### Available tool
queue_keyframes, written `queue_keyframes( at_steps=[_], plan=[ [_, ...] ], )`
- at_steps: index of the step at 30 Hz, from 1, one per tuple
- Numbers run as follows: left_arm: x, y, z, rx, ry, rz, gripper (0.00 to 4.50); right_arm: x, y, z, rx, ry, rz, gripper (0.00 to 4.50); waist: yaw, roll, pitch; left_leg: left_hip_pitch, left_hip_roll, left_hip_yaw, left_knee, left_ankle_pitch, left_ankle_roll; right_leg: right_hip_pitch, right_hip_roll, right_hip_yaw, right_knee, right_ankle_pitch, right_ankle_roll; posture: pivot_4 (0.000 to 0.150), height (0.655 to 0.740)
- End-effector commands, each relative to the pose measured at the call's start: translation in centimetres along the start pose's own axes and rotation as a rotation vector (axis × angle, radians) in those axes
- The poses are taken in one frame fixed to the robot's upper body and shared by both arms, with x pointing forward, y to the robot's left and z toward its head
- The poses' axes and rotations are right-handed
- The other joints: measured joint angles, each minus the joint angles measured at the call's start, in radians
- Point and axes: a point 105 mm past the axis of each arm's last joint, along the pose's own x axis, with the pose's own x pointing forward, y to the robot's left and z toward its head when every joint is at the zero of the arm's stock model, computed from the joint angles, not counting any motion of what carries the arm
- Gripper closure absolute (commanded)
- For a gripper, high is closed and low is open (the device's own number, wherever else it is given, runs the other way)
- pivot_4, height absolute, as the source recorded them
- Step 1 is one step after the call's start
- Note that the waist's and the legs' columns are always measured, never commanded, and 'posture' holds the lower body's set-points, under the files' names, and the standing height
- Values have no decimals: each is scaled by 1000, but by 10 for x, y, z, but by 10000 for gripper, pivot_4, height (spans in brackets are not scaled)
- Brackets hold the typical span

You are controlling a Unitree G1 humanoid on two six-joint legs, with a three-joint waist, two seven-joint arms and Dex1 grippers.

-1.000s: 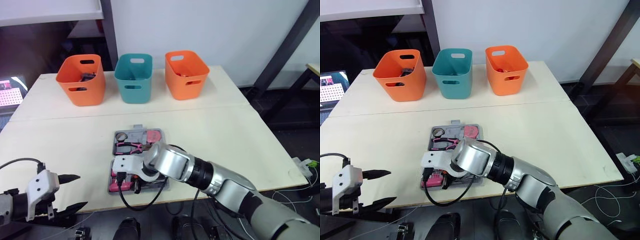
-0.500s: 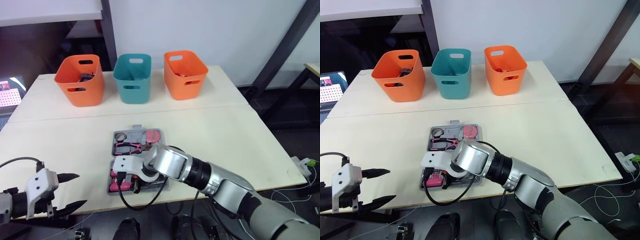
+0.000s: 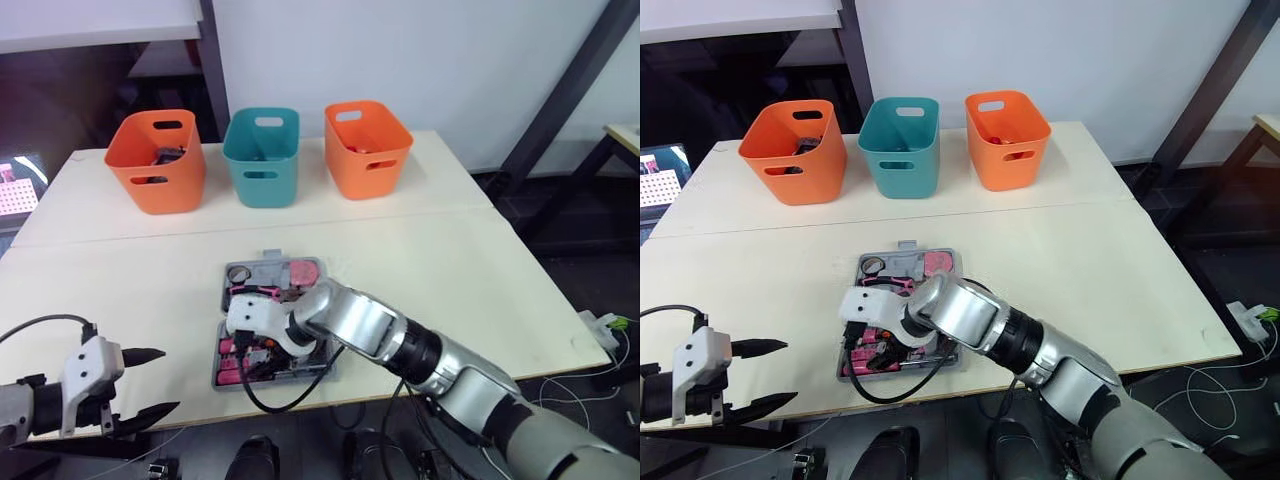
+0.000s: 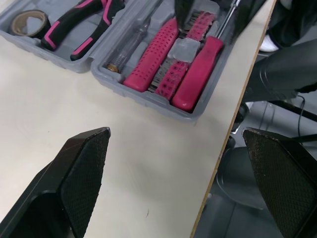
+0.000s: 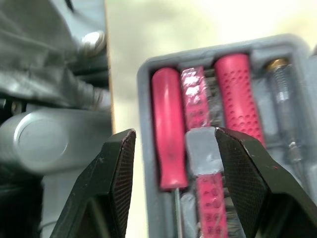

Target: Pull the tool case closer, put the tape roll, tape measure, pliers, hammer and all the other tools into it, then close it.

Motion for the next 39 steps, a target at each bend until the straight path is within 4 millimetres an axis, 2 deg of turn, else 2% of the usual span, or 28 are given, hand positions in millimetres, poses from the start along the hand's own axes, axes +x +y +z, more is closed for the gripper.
queue_keyframes(
  at_steps=[1,3,5,6,11,14,17,18,20,23,25,27,29,31,33,36,39],
  plan=[
    [-2,5,4,19,-12,6,0,-3,7,11,-39,-93,62,23363,0,0,0,0,0,0,0,0,0,0,0,0,0,0,0,1500,7400],
    [-2,6,4,21,-10,3,0,-1,13,8,5,-125,119,30795,-1,0,0,1,0,0,0,0,0,0,0,0,1,0,0,1500,7400],
    [-2,7,5,22,-8,-1,0,1,13,6,25,-138,127,41387,-1,0,0,1,1,0,0,0,0,1,1,0,1,0,0,1500,7400],
    [-3,7,5,24,-6,-3,0,2,13,4,33,-140,133,44661,-1,0,0,1,1,0,0,0,0,1,1,0,1,0,0,1500,7400],
    [-6,9,5,29,5,-10,0,11,17,-8,78,-136,155,44661,0,0,0,1,1,0,0,0,0,1,1,0,1,0,0,1500,7400],
    [-7,9,4,28,14,-9,0,21,20,-34,110,-65,163,44661,1,0,0,1,1,0,0,0,0,1,1,0,1,0,0,1500,7400],
    [-7,9,2,34,36,-13,0,27,23,-64,68,1,154,44661,0,0,0,1,0,0,0,0,0,1,0,0,1,0,0,1500,7400],
    [-6,10,1,34,42,-9,0,26,20,-67,58,-7,146,44661,0,0,0,2,0,0,0,0,0,1,0,0,1,0,0,1500,7400],
    [-5,13,1,29,44,1,0,21,11,-57,23,-72,114,44661,0,0,0,2,1,0,0,0,0,2,1,0,1,0,0,1500,7400],
    [-4,21,3,-10,24,42,0,1,0,-17,9,-270,90,44661,3,-1,0,2,1,0,1,0,0,2,1,0,1,-1,2,1500,7400],
    [-2,30,6,-45,3,86,0,-21,-5,11,33,-408,81,44661,5,0,0,2,1,-1,1,0,0,2,1,0,2,-1,2,1500,7400],
    [-1,39,9,-33,-10,135,0,-36,-4,18,17,-438,77,44661,5,-1,-1,2,1,-1,1,1,0,2,1,0,2,-1,3,1500,7400],
    [-2,64,8,-108,-22,241,0,-52,0,18,-53,-430,43,44661,10,-1,0,2,0,-1,1,1,0,2,1,0,1,3,2,1500,7400],
    [-2,78,9,-113,-20,276,0,-73,-6,11,-99,-383,-6,44661,20,-2,-1,2,0,-1,1,1,0,2,1,0,1,2,3,1500,7400],
    [2,81,10,-99,-17,260,0,-87,-14,-3,-121,-295,-37,44661,24,-3,-2,1,0,0,1,1,0,2,1,0,0,2,4,1500,7400],
    [13,87,11,-92,-30,214,0,-106,-37,-40,-134,-107,-140,44661,27,-5,-3,1,0,1,1,0,0,2,-1,0,-1,1,2,1500,7400],
    [23,92,1,-68,6,174,9661,-120,-48,-67,-147,7,-192,45000,30,-5,-3,1,0,1,1,1,0,2,0,0,-1,1,1,1500,7400]
  ],
)
